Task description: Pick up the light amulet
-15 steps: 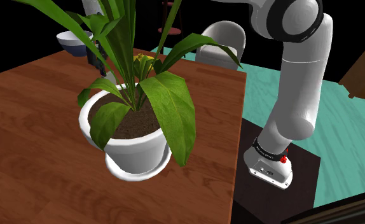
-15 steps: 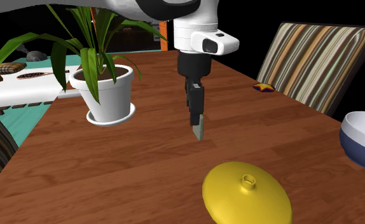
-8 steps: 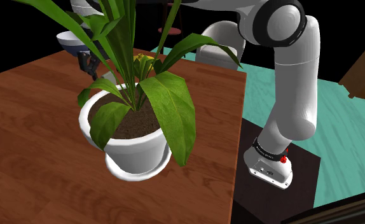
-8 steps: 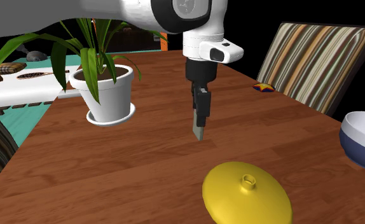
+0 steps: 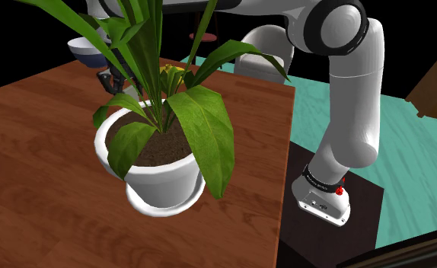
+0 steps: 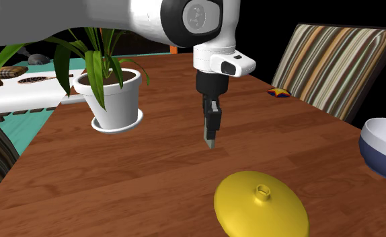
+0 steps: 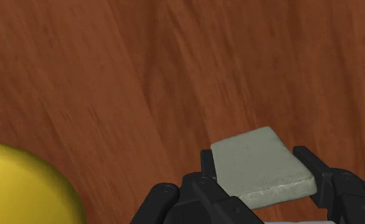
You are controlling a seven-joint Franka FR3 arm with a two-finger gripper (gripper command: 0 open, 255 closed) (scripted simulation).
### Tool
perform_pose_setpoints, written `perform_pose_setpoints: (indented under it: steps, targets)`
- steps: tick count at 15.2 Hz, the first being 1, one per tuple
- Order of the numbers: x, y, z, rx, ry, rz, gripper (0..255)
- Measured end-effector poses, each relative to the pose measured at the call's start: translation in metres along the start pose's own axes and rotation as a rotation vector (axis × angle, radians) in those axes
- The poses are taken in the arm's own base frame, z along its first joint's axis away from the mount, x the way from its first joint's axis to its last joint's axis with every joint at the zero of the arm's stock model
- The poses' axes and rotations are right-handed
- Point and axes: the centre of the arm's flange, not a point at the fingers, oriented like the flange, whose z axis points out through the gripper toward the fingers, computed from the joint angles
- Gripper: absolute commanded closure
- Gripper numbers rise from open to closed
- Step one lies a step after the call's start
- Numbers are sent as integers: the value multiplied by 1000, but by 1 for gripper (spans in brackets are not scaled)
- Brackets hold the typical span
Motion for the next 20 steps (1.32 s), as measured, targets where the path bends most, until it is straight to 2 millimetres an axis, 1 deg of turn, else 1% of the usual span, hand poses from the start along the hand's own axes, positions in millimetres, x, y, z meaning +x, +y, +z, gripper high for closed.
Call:
perform_pose_setpoints:
  steps: [6, 7, 17, 20]
  targets:
    - [0, 0, 0, 0, 0, 0, 255]
    - [0, 0, -3, 0, 0, 0, 255]
    - [0, -2, -53, 0, 0, 0, 255]
    - [0, -1, -68, 0, 0, 0, 255]
